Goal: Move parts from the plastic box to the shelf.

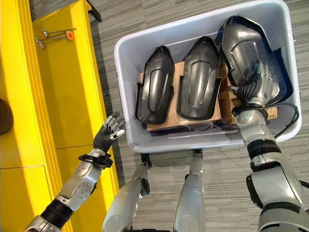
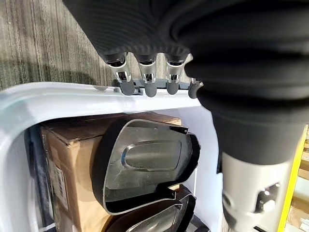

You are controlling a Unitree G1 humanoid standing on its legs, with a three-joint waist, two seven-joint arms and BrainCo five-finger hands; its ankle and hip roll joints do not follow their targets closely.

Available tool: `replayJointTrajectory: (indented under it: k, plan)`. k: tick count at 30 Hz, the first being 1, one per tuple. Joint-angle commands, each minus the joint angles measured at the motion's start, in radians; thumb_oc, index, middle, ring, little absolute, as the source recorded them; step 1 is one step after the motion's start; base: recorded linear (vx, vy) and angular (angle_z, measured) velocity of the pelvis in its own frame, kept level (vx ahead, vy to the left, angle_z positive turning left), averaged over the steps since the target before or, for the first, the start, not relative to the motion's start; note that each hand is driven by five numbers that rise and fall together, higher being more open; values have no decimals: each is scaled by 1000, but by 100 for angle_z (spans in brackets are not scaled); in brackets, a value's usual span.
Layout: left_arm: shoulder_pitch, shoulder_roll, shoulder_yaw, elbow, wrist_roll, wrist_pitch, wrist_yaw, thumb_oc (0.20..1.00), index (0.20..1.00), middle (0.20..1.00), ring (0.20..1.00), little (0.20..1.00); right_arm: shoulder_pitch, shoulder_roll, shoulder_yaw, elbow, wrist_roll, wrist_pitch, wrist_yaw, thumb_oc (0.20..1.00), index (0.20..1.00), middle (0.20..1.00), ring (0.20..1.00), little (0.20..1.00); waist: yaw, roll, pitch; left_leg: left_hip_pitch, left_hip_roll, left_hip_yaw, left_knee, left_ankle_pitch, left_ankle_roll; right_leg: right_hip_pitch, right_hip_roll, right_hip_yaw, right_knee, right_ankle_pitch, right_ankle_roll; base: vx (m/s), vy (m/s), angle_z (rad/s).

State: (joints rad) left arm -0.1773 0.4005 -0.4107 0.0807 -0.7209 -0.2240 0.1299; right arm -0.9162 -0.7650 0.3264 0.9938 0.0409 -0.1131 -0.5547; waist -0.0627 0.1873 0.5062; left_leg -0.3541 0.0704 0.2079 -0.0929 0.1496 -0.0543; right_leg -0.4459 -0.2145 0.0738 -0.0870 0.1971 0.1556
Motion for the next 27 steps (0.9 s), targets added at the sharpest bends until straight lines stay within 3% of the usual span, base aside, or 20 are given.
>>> replayJointTrajectory:
  k: [1,3,6,7,11,14,18,23,27]
  plan:
    - [-10,-5,-27,-34,-5,-49,-13,1000,1000,1000,1000,1000,-106,-76,2,90,194,-12,47,1000,1000,1000,1000,1000,11,33,13,64,90,-68,13,-57,-85,-170,-9,11,336,-210,-4,0,0,0]
    - [-8,-6,-32,-31,-7,-42,-20,1000,1000,1000,1000,1000,-107,-56,-17,123,330,-39,116,1000,1000,1000,1000,1000,13,37,13,63,91,-70,12,-56,-85,-176,-8,10,338,-211,-4,0,0,0]
    - [-7,-3,-36,-34,-10,-35,-25,1000,1000,1000,1000,1000,-114,-40,-25,153,404,-47,158,1000,1000,1000,1000,1000,16,41,13,62,91,-72,12,-55,-86,-181,-7,9,342,-213,-4,0,0,0]
    - [-5,-5,-33,-35,-15,-29,-34,1000,1000,1000,1000,1000,-107,-15,-41,160,520,-57,225,1000,1000,1000,1000,1000,18,43,14,61,92,-73,11,-54,-87,-182,-6,8,344,-214,-4,0,0,0]
    - [-1,-7,-30,-33,-25,-14,-50,1000,1000,1000,1000,1000,-99,48,-43,175,656,-55,317,1000,1000,1000,1000,1000,25,48,14,62,92,-73,11,-53,-87,-186,-6,3,353,-217,-7,0,0,0]
    - [4,-8,-26,-33,-28,-8,-53,1000,1000,1000,1000,1000,-89,81,-43,156,699,-59,335,1000,1000,1000,1000,1000,27,47,14,63,92,-73,12,-53,-87,-187,-6,2,355,-218,-9,0,0,0]
    - [6,-21,-20,-25,-32,6,-37,1000,1000,1000,1000,1000,-11,255,-52,-24,927,-102,356,1000,1000,1000,1000,1000,18,31,14,65,95,-75,12,-56,-86,-191,0,2,363,-219,-14,4,-11,-4]
    - [7,-26,-30,-23,-37,17,-14,1000,1000,1000,1000,1000,113,378,-26,-264,1056,-133,356,1000,1000,1000,1000,1000,10,11,14,69,96,-75,14,-60,-85,-193,3,2,370,-217,-18,2,-4,-10]
    - [0,-31,-44,-23,-43,19,2,1000,1000,1000,1000,1000,151,430,-37,-326,1110,-154,346,1000,1000,1000,1000,1000,9,5,14,73,95,-77,16,-62,-84,-189,0,1,372,-218,-17,2,5,-4]
